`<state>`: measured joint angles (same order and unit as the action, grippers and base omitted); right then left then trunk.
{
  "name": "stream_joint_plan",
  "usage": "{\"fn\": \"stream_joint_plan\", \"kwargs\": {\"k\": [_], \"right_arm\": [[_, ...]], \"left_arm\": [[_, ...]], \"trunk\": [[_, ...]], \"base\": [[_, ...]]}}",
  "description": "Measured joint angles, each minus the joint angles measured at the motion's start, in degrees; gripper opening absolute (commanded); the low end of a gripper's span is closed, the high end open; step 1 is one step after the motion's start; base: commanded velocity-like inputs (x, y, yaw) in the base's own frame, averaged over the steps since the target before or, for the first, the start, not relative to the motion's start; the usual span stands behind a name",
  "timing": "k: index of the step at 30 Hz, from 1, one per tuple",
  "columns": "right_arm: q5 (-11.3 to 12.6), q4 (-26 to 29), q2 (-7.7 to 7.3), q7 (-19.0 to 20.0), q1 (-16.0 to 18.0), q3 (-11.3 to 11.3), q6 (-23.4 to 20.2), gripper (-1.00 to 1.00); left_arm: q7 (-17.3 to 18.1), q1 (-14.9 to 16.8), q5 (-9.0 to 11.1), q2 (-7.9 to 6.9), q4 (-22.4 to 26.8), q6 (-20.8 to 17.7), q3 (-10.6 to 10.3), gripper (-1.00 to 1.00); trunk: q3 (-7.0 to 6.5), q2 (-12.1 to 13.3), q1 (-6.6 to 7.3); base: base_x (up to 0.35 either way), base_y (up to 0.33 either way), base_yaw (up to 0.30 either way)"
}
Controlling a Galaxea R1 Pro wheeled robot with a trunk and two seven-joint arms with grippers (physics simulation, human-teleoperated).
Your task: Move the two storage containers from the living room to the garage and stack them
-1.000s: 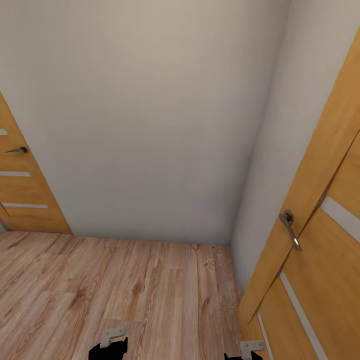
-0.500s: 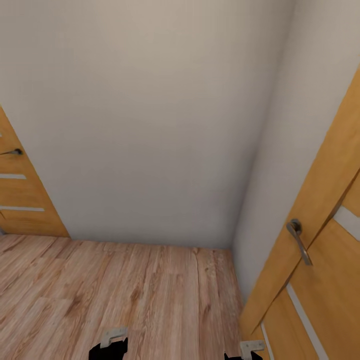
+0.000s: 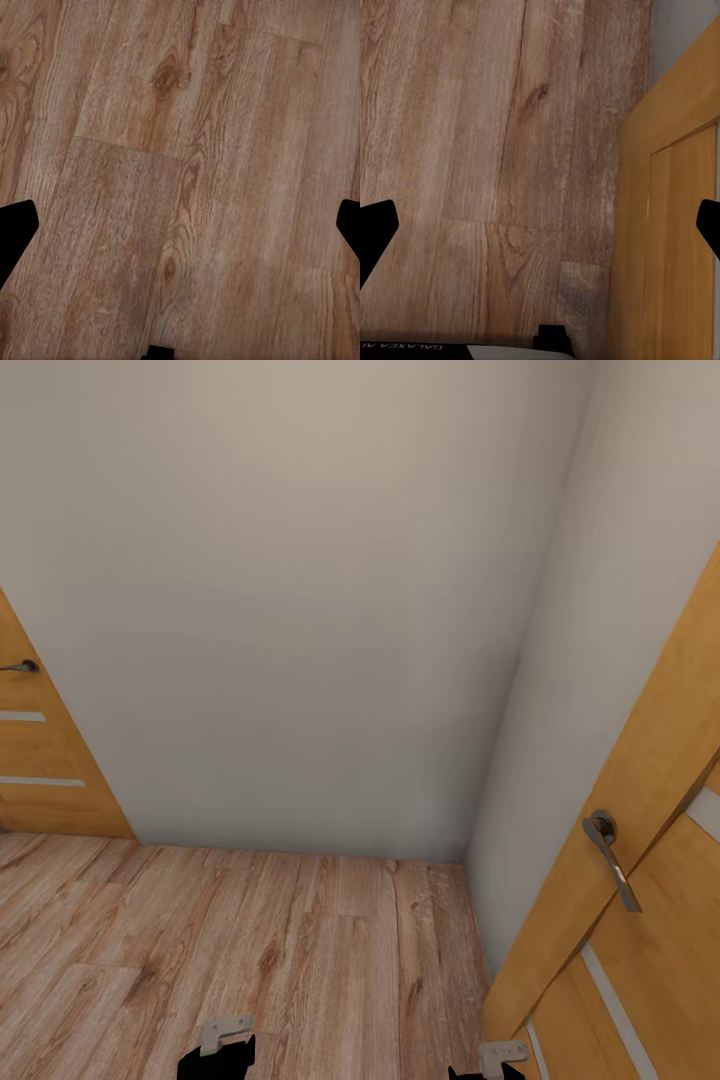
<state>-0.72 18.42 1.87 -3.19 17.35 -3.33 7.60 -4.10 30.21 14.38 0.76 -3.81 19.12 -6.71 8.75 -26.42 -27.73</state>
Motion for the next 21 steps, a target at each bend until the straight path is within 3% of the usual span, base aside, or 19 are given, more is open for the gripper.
{"fn": "stream_joint_plan", "kwargs": {"k": [21], "right_arm": [[-0.21, 0.0, 0.0, 0.23, 0.0, -0.03, 0.0, 1.0]], "left_arm": [[0.0, 0.0, 0.0, 0.0, -0.01, 0.0, 0.0, 1.0]], "trunk": [[-0.03, 0.0, 0.0]], "base": [[0.0, 0.0, 0.0]]}}
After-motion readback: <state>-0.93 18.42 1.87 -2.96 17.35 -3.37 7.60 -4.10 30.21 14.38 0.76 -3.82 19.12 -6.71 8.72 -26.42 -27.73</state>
